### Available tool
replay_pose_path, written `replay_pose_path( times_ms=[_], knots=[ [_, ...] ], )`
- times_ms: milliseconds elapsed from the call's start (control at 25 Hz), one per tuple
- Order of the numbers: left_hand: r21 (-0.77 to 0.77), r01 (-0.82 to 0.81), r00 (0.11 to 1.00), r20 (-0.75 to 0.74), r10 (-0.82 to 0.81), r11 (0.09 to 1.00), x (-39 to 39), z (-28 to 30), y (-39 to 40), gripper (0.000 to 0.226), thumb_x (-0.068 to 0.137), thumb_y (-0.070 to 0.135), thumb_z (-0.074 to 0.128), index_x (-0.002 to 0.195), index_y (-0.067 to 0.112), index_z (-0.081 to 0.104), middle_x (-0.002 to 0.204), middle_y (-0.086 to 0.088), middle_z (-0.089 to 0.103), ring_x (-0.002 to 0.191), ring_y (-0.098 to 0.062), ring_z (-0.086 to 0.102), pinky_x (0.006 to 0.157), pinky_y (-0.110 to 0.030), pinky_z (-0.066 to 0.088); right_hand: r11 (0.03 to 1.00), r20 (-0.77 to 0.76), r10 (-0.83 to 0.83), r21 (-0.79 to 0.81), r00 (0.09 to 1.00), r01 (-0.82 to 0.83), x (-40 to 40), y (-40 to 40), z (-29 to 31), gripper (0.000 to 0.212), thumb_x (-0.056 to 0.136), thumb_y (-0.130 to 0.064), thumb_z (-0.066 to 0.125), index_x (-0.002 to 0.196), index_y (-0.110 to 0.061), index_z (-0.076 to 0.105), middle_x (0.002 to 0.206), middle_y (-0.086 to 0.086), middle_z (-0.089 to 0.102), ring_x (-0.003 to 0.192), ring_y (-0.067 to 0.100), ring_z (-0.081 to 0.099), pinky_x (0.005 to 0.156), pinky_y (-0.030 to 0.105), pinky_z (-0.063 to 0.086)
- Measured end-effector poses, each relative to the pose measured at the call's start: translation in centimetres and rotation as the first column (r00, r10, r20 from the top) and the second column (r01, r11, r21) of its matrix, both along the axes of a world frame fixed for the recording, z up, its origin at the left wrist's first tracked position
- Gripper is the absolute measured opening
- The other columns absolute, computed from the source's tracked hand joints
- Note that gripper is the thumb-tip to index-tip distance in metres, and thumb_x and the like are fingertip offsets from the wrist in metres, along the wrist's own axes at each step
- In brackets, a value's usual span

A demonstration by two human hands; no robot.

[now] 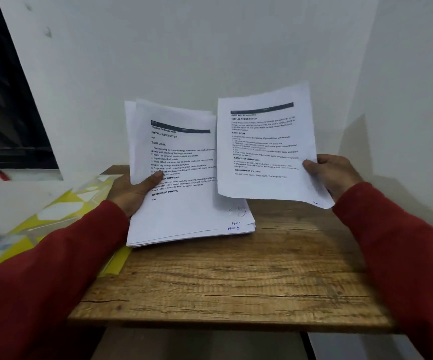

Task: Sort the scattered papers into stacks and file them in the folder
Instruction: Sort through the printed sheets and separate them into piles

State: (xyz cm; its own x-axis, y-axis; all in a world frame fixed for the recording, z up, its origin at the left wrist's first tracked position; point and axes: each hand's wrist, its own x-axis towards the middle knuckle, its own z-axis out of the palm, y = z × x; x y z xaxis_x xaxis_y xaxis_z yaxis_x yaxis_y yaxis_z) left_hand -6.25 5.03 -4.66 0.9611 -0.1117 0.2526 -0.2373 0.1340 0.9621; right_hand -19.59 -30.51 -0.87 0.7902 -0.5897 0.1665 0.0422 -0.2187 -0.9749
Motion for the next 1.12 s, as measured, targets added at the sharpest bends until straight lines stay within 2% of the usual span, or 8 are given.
replay_pose_path(
  times_ms=[200, 360, 440, 520, 640, 760, 880, 1120],
  knots=[
    [0.028, 0.013, 1.000, -0.003, -0.013, 1.000, 0.0, -0.2, 0.3, 0.009, 0.087, 0.018, 0.073, 0.095, 0.019, 0.068, 0.085, 0.007, 0.076, 0.072, -0.011, 0.073, 0.060, -0.021, 0.059, 0.957, -0.256, -0.046, -0.290, 0.965, -0.032, -1.5, -1.2, 0.2, 0.025, 0.097, -0.005, 0.056, 0.119, -0.009, 0.068, 0.118, 0.009, 0.067, 0.096, 0.024, 0.061, 0.088, 0.030, 0.046],
    [0.028, 0.006, 1.000, -0.031, -0.005, 1.000, 0.6, 0.0, 0.8, 0.013, 0.085, 0.022, 0.075, 0.095, 0.020, 0.068, 0.106, -0.005, 0.073, 0.091, -0.024, 0.071, 0.083, -0.035, 0.057, 0.809, -0.414, -0.101, -0.563, 0.905, -0.167, -2.6, -2.1, -0.3, 0.055, 0.092, 0.008, 0.053, 0.142, -0.014, 0.050, 0.137, 0.009, 0.055, 0.111, 0.019, 0.049, 0.076, 0.013, 0.027],
    [0.024, 0.004, 0.999, -0.040, -0.003, 1.000, 0.7, 0.1, 1.0, 0.013, 0.085, 0.022, 0.075, 0.095, 0.020, 0.068, 0.106, -0.005, 0.073, 0.091, -0.023, 0.071, 0.081, -0.035, 0.057, 0.702, -0.444, -0.271, -0.698, 0.854, -0.141, -2.5, -1.4, -0.1, 0.053, 0.095, -0.014, 0.062, 0.145, -0.017, 0.046, 0.143, 0.010, 0.049, 0.127, 0.029, 0.046, 0.089, 0.015, 0.029],
    [0.012, 0.007, 0.999, -0.044, -0.007, 1.000, 0.5, 0.2, 1.0, 0.013, 0.084, 0.022, 0.076, 0.094, 0.019, 0.068, 0.105, -0.004, 0.074, 0.082, -0.018, 0.073, 0.073, -0.031, 0.060, 0.599, -0.313, -0.364, -0.800, 0.877, -0.037, -1.5, 0.0, 0.1, 0.056, 0.091, -0.044, 0.065, 0.141, -0.021, 0.050, 0.138, 0.011, 0.053, 0.125, 0.032, 0.048, 0.103, 0.034, 0.039],
    [-0.002, 0.035, 0.998, -0.051, -0.035, 0.999, 0.2, 0.4, 0.7, 0.019, 0.081, 0.023, 0.077, 0.097, 0.017, 0.070, 0.106, -0.008, 0.075, 0.083, -0.019, 0.074, 0.076, -0.034, 0.061, 0.854, -0.111, 0.086, -0.504, 0.990, -0.130, 0.4, 5.0, 0.0, 0.048, 0.084, -0.057, 0.067, 0.121, -0.027, 0.064, 0.109, -0.002, 0.068, 0.095, 0.016, 0.065, 0.080, 0.033, 0.051],
    [-0.055, 0.088, 0.995, -0.049, -0.091, 0.995, -0.7, 0.8, 0.5, 0.025, 0.081, 0.022, 0.076, 0.104, 0.014, 0.070, 0.109, -0.010, 0.075, 0.096, -0.029, 0.073, 0.084, -0.042, 0.059, 0.918, -0.077, 0.329, -0.206, 0.941, -0.338, 1.7, 9.8, -1.1, 0.047, 0.079, -0.042, 0.080, 0.115, -0.021, 0.060, 0.093, 0.001, 0.067, 0.076, 0.017, 0.070, 0.066, 0.036, 0.059],
    [-0.090, 0.160, 0.984, -0.068, -0.167, 0.983, -1.2, 1.1, 0.9, 0.037, 0.081, 0.028, 0.075, 0.114, 0.013, 0.069, 0.112, -0.011, 0.074, 0.099, -0.031, 0.072, 0.083, -0.047, 0.060, 0.961, 0.039, 0.275, -0.007, 0.961, -0.275, 2.7, 10.7, -1.6, 0.040, 0.076, -0.017, 0.085, 0.106, -0.011, 0.059, 0.080, 0.007, 0.067, 0.075, 0.022, 0.070, 0.070, 0.041, 0.060],
    [0.002, 0.282, 0.957, -0.076, -0.281, 0.959, -1.1, 0.7, 1.7, 0.077, 0.047, 0.055, 0.093, 0.112, 0.021, 0.071, 0.117, -0.008, 0.073, 0.105, -0.030, 0.071, 0.090, -0.048, 0.057, 0.980, 0.147, 0.130, 0.129, 0.981, -0.149, 3.0, 9.7, -1.1, 0.009, 0.088, -0.017, 0.073, 0.087, -0.014, 0.064, 0.093, 0.010, 0.075, 0.085, 0.028, 0.073, 0.082, 0.047, 0.060]
  ],
)
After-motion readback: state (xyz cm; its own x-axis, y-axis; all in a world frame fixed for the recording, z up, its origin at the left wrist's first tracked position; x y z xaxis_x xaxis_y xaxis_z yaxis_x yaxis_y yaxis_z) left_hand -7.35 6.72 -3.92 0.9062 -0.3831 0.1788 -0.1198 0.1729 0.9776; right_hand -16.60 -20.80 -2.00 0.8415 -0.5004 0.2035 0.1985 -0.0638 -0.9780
